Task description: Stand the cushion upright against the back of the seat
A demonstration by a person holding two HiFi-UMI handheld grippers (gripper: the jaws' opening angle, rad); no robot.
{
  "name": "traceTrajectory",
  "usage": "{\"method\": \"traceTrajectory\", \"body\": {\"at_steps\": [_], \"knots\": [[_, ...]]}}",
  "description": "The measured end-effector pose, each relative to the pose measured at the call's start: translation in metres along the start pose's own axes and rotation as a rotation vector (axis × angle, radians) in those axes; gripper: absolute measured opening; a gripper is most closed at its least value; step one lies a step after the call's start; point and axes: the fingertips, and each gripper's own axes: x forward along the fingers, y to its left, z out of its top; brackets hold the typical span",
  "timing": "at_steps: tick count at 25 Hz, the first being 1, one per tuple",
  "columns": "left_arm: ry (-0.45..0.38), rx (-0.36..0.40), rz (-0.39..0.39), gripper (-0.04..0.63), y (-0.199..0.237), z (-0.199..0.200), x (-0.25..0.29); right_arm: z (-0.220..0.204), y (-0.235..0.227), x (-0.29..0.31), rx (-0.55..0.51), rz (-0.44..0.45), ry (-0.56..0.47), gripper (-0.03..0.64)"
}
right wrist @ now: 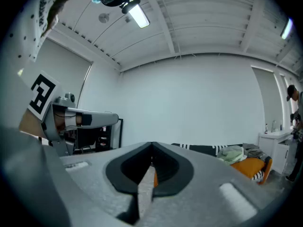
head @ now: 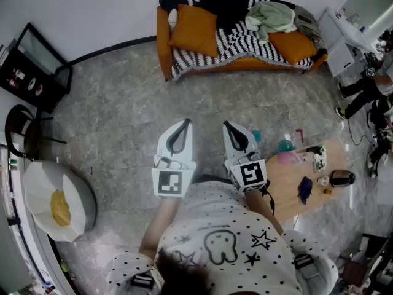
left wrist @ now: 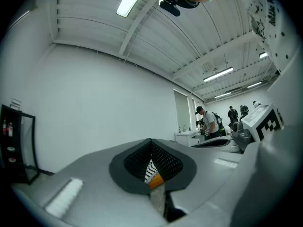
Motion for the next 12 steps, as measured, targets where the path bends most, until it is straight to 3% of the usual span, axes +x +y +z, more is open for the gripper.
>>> {"method": "traceTrajectory", "body": {"at_steps": [12], "knots": [[-0.019,-0.006,0.048,-0.003,0.0084,-0.0065,-0.0025,0.0001,0.0040,0.0019,0.002,0.035,-0.003,-0.006]]}}
